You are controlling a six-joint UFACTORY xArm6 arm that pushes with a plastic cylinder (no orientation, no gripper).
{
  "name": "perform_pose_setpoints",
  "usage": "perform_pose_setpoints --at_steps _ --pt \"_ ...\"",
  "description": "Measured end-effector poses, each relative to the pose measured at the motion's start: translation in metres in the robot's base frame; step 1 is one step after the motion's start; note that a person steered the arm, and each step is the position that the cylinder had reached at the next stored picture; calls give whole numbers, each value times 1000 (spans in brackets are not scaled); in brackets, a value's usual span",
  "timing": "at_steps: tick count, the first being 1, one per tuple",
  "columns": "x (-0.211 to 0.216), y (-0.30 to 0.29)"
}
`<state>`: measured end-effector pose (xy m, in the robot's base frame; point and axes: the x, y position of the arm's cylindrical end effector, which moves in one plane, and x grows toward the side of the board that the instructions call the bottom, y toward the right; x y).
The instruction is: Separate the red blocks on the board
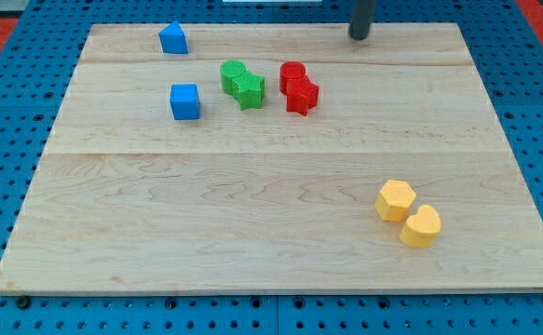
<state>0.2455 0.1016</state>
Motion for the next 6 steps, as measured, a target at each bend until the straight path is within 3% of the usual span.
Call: perform_pose_setpoints --at_steps 1,2,3,5,6 --pt "37 -65" --pt "38 -94" --pt "83 -106" --pt "137 5" --pt "160 10"
